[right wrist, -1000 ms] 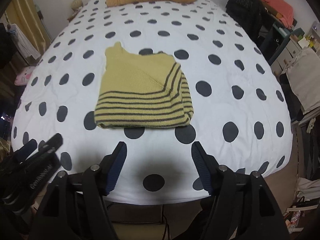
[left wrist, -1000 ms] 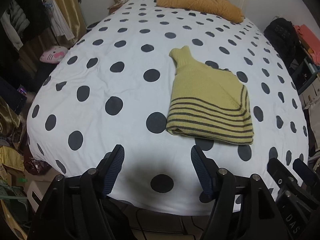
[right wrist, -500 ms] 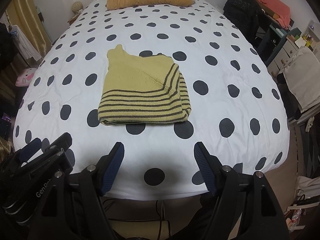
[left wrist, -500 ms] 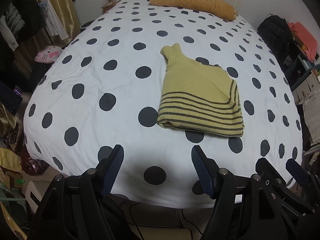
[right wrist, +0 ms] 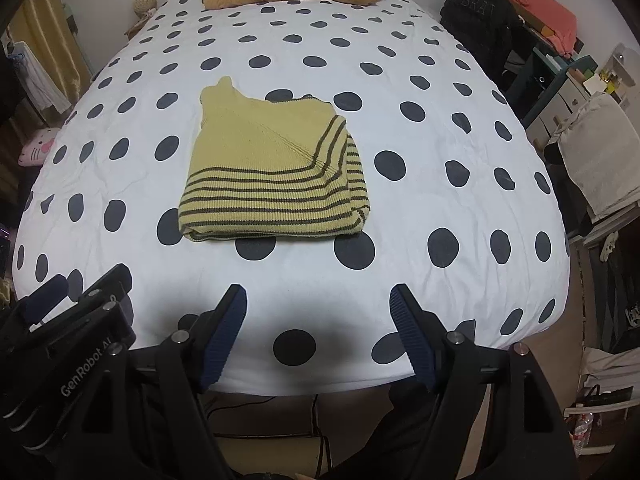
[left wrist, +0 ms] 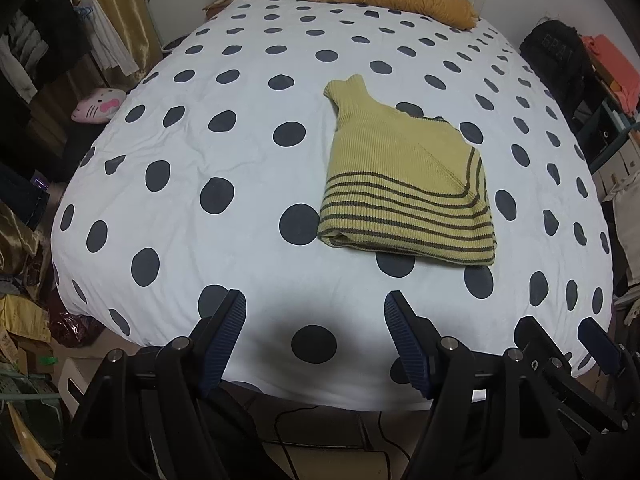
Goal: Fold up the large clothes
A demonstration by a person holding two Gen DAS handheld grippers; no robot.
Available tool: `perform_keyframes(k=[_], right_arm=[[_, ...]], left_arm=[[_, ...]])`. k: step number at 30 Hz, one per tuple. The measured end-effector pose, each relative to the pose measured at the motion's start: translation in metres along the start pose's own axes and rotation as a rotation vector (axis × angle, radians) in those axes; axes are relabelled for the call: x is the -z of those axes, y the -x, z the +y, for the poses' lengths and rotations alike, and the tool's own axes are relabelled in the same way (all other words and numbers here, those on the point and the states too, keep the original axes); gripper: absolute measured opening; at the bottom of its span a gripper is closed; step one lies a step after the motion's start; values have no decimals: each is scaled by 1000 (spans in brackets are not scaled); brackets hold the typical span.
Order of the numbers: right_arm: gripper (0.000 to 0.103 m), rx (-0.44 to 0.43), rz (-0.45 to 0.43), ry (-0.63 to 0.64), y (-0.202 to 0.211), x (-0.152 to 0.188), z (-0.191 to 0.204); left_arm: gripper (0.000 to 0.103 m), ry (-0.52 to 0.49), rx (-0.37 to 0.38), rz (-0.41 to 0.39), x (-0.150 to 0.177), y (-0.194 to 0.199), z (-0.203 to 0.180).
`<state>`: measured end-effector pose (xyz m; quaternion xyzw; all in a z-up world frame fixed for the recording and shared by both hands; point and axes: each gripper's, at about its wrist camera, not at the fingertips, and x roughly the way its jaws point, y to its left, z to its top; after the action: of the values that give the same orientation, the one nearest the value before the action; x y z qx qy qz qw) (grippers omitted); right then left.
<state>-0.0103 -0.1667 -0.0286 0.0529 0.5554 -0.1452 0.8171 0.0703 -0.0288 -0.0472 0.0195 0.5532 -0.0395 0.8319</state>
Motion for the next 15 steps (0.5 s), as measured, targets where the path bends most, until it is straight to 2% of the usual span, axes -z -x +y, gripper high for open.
perform_keyframes(k=[15], right_arm=[[75,8,5,0,-3,-2,0]], left_arm=[[72,11,10,14,-1,-5,-2]])
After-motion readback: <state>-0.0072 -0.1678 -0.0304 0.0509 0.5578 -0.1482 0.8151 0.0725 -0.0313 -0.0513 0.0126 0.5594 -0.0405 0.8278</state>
